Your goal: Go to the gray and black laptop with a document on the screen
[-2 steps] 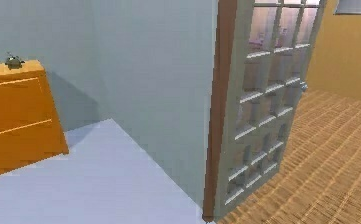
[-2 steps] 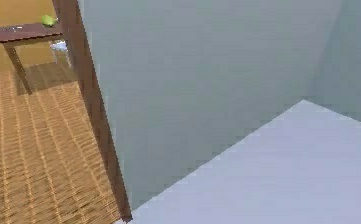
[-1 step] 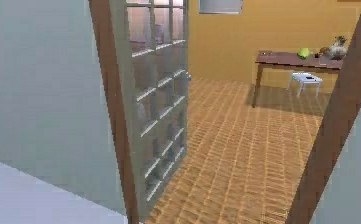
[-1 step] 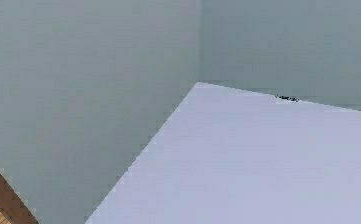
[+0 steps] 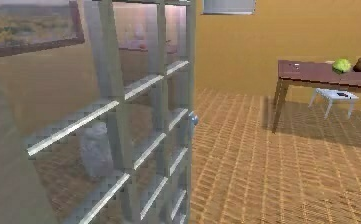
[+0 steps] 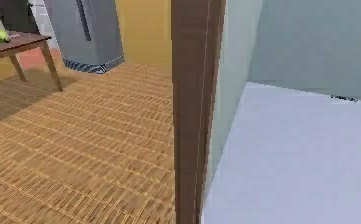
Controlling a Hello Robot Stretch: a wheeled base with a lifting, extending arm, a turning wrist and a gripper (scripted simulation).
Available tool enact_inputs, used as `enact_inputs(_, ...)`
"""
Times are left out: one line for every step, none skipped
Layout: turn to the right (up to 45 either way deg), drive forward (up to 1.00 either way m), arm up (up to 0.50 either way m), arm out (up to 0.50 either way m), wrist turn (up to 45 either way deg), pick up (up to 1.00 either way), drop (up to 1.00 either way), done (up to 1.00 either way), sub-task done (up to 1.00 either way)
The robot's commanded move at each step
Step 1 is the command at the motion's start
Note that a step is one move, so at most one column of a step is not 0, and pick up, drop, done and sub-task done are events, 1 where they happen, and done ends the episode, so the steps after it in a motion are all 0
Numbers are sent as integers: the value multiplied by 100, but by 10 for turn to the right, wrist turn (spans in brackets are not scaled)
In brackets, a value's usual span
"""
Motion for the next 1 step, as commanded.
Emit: enact_inputs(450,0,0,0,0,0,0,0,0)
